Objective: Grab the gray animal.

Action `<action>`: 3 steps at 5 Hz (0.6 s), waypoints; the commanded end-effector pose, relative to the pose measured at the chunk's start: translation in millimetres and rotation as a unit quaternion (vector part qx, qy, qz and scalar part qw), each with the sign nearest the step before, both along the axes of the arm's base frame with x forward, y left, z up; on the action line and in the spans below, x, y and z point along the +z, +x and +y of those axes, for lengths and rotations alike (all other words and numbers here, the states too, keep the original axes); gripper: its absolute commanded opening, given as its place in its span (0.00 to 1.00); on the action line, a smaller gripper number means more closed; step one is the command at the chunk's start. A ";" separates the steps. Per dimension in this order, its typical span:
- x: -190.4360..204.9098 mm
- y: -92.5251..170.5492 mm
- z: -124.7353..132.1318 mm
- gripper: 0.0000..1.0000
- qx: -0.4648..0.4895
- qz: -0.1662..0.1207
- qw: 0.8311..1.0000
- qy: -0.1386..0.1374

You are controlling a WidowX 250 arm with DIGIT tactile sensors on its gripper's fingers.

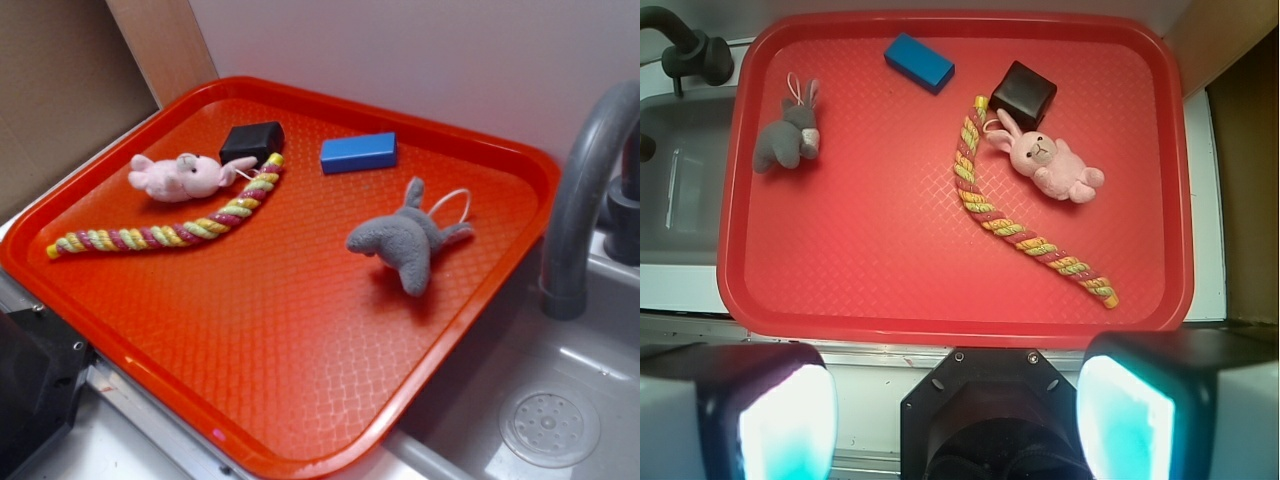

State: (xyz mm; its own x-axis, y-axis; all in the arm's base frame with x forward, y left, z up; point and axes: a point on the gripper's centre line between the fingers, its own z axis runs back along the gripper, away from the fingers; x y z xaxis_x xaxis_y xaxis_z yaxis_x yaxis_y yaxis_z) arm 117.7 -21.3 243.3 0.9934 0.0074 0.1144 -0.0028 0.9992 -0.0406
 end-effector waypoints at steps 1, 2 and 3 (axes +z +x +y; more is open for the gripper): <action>0.0 0.0 0.0 1.00 0.000 0.000 1.000 0.000; -4.9 19.1 -10.0 1.00 0.075 0.009 0.997 -0.033; -24.5 48.3 -28.1 1.00 0.180 0.009 0.981 -0.071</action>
